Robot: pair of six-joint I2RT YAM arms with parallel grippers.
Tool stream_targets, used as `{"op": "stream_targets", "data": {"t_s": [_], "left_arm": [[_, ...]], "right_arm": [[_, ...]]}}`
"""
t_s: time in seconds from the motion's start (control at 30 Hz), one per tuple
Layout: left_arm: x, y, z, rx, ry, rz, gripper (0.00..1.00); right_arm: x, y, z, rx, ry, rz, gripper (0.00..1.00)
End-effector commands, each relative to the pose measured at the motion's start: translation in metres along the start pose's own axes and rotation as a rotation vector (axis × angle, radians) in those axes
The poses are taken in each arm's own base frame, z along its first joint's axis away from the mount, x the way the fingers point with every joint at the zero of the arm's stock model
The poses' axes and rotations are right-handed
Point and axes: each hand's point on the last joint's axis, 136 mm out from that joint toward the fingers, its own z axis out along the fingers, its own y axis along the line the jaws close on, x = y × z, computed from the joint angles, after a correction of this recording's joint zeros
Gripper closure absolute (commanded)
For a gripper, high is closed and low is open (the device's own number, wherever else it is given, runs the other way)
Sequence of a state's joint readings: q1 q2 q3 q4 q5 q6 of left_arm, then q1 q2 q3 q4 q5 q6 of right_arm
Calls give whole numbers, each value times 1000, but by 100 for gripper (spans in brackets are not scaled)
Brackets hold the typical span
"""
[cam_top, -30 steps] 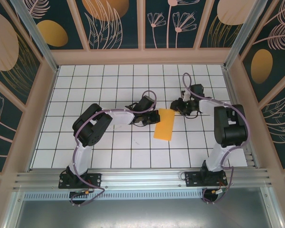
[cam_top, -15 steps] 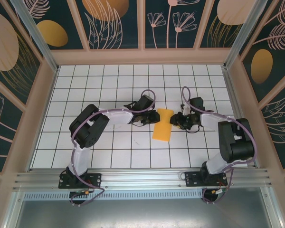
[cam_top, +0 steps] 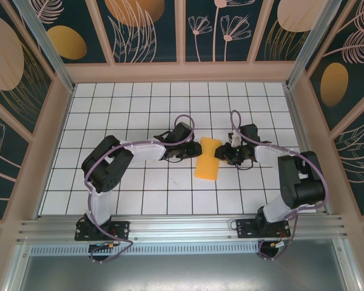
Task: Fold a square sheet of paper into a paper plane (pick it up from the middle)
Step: Fold the square sheet of paper in half at the center of the table.
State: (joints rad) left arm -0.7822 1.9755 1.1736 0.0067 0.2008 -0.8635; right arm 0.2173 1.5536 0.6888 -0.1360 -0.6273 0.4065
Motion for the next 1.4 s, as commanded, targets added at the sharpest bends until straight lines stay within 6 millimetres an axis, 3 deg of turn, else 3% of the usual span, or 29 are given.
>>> {"op": "stream_targets", "data": {"t_s": [0.0, 0.4, 0.73, 1.37], "left_arm": [[3, -9, -3, 41, 1, -11, 58], [14, -17, 8, 114, 63, -30, 54], [14, -12, 7, 91, 57, -33, 50], [19, -24, 10, 162, 93, -28, 52]], "right_arm": [[8, -10, 6, 20, 13, 14, 66], [7, -11, 1, 33, -8, 7, 65], [6, -20, 5, 53, -4, 24, 70], [11, -30, 9, 72, 3, 38, 71]]}}
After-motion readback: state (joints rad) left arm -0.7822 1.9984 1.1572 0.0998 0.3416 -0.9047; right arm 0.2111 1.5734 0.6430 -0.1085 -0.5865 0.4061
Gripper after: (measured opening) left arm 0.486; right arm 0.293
